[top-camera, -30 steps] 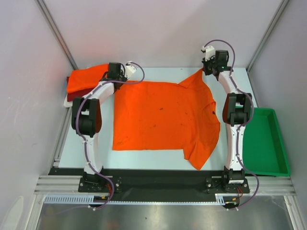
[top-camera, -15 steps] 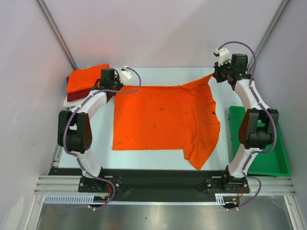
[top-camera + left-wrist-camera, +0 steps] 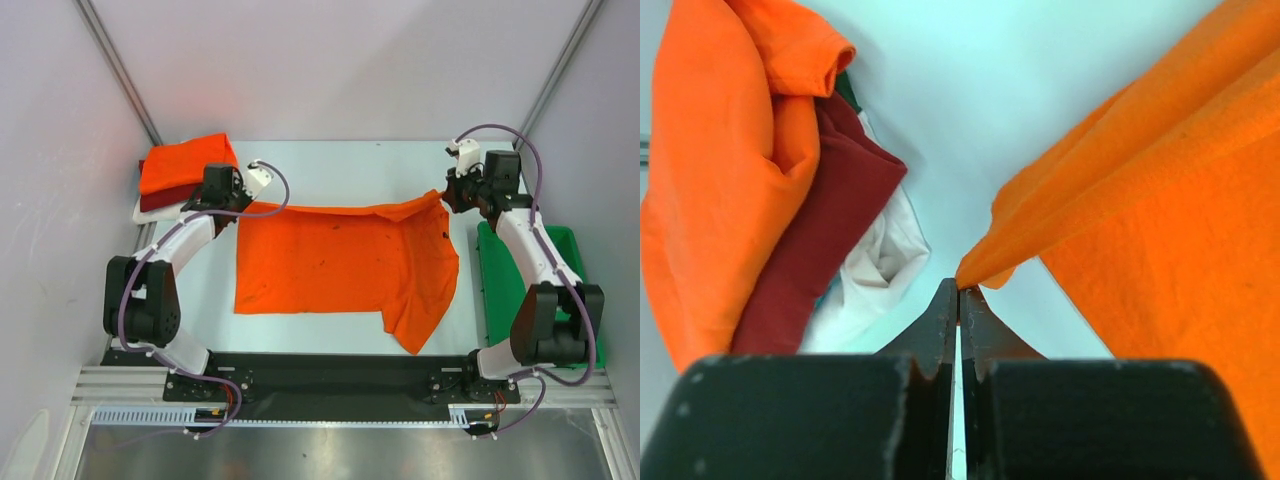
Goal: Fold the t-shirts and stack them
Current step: Fold the tshirt
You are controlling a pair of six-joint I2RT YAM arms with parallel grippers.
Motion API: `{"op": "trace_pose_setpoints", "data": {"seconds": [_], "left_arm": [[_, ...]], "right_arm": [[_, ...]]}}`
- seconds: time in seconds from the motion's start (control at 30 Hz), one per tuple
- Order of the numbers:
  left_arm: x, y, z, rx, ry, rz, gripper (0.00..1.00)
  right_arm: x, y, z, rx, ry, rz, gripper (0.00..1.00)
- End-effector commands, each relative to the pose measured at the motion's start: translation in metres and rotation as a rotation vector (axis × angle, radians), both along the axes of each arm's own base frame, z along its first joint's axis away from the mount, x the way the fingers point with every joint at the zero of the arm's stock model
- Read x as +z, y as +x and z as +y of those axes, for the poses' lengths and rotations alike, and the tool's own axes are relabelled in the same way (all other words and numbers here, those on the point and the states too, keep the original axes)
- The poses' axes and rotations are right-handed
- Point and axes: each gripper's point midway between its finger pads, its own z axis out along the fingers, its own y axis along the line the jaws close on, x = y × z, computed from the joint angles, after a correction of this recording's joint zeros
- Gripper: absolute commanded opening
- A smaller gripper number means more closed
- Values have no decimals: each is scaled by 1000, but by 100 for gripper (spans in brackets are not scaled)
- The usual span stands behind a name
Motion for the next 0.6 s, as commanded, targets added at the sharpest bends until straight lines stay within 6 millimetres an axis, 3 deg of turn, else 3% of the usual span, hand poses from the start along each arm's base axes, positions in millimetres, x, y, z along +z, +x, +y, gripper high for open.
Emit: {"op": "trace_pose_setpoints", "data": {"seconds": [0.0,0.13,0.57], "left_arm": [[12,-8,0,7,-43,-31,0],[2,-17,0,11,-48,-9,0],[-52,-50,-2,-1,-56,134,0]], "right_arm": [[19,-20,4,0,23,-42,0],[4,-39,3,-7,29,-8,0],[-30,-73,6,-7,61,84,0]]}}
